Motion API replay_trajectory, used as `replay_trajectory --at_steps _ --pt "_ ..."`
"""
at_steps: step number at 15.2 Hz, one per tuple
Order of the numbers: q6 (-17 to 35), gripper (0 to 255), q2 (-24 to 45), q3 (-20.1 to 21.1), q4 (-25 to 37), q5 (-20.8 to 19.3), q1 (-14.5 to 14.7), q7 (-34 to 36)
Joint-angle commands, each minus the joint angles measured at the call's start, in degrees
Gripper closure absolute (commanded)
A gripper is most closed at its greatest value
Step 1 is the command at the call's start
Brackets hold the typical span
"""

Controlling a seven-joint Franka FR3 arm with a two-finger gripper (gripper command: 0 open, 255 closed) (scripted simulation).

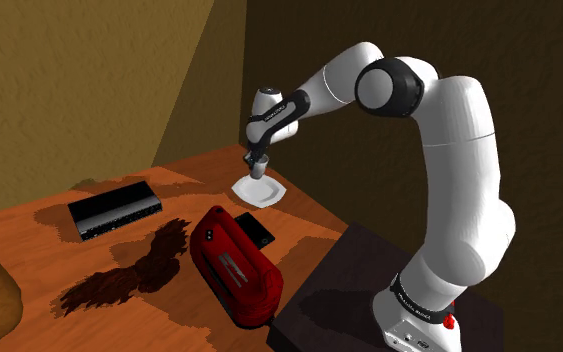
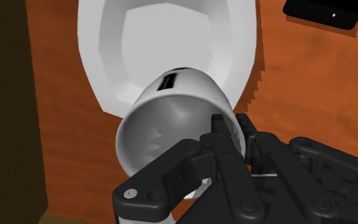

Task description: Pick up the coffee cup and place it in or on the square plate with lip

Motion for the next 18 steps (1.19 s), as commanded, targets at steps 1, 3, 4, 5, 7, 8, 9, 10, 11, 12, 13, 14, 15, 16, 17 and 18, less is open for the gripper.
replay_trajectory --at_steps 1,3,4,5,7,8,9,10,11,12,13,14,15,16,17,18 --pt "-1.04 255 0.88 0.21 2.02 0.67 -2.54 -3.05" --pt "-0.67 255 1.49 0.21 2.27 0.7 -2.79 -3.32" --pt "-0.16 255 2.04 0.18 2.31 0.67 -2.77 -3.29" --pt "0.33 255 2.59 0.15 2.38 0.64 -2.75 -3.26" --pt "1.27 255 3.74 0.09 2.58 0.58 -2.71 -3.2" --pt "1.74 255 4.32 0.06 2.69 0.55 -2.69 -3.17" --pt "2.21 255 4.89 0.03 2.79 0.52 -2.67 -3.14" --pt "2.67 255 5.48 0.0 2.92 0.49 -2.65 -3.11" --pt "3.11 255 6.09 -0.03 3.1 0.47 -2.63 -3.08" --pt "3.56 255 6.69 -0.06 3.23 0.44 -2.61 -3.05" --pt "3.98 255 7.31 -0.09 3.43 0.41 -2.59 -3.02" --pt "4.43 255 7.92 -0.12 3.6 0.39 -2.57 -2.99" --pt "4.85 255 8.54 -0.15 3.8 0.36 -2.55 -2.96" --pt "5.25 255 9.18 -0.18 4.04 0.34 -2.53 -2.94" --pt "5.67 255 9.81 -0.21 4.25 0.32 -2.51 -2.91" --pt "6.06 255 10.46 -0.24 4.51 0.3 -2.49 -2.88"
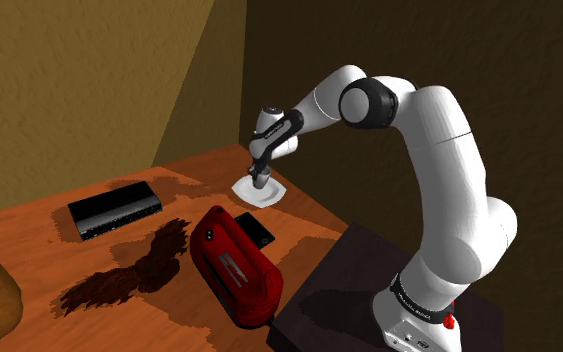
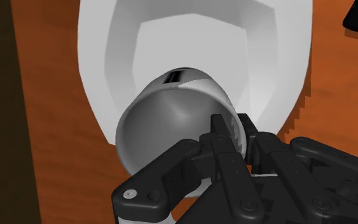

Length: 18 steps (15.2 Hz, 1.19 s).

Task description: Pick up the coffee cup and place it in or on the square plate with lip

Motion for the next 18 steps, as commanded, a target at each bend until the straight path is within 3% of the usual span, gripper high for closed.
replay_trajectory --at_steps 1,9,10,15,18 --pt "1.0 255 1.29 -0.09 0.33 -0.07 0.13 0.15" --pt "1.36 255 1.91 -0.12 0.58 -0.08 0.15 0.17" --pt "1.36 0 1.91 -0.12 0.58 -0.08 0.16 0.18" --pt "1.36 0 1.91 -0.12 0.58 -0.08 0.15 0.17" --pt "-0.77 0 -3.77 0.07 -2.97 0.03 0.07 0.12"
